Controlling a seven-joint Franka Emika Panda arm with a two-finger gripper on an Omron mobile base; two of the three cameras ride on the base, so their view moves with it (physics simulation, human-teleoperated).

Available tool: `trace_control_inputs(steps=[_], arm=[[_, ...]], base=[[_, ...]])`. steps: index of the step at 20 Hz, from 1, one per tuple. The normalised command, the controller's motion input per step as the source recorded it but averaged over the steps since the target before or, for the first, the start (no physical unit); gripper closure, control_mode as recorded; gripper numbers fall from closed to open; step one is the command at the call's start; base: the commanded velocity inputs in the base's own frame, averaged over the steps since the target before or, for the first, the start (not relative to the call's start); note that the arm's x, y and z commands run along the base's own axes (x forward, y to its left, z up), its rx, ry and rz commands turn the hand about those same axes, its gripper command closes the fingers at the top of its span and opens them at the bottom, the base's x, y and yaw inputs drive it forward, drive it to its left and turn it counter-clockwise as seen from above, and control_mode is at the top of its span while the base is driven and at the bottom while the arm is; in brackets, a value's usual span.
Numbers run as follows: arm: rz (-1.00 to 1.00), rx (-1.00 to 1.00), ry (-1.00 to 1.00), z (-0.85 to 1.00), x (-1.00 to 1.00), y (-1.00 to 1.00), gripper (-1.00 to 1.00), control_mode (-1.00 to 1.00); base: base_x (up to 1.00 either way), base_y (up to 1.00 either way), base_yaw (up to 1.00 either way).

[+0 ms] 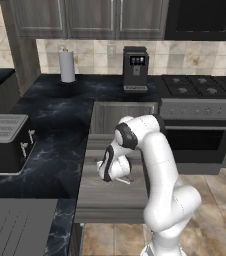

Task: Pick up the metallic utensils from the counter and place them in the open drawer. Make sure not to pick up any wooden utensils.

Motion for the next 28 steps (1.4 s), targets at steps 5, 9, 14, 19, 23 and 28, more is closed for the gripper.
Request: trace_control_inputs(steps=[5, 9, 14, 19, 23, 28], arm=[[0.0, 0.02, 0.16, 0.0, 0.49, -0.03, 1.0, -1.0], [0.0, 0.03, 0.14, -0.12, 0.32, -0.02, 1.0, -1.0], [0.0, 0.01, 0.12, -0.32, -0.02, 0.0, 1.0, -1.0], [0.0, 0.0, 0.09, -0.24, -0.15, 0.0, -1.0, -1.0], [-0.01, 0.01, 0.03, 0.19, 0.03, 0.0, -1.0, -1.0], [-0.03, 0.0, 0.01, 0.53, -0.03, 0.0, -1.0, -1.0]], base=[[0.0, 0.0, 0.0], [0.0, 0.0, 0.0], [0.0, 0.0, 0.0], [0.0, 0.0, 0.0], [0.0, 0.0, 0.0], [0.0, 0.0, 0.0]])
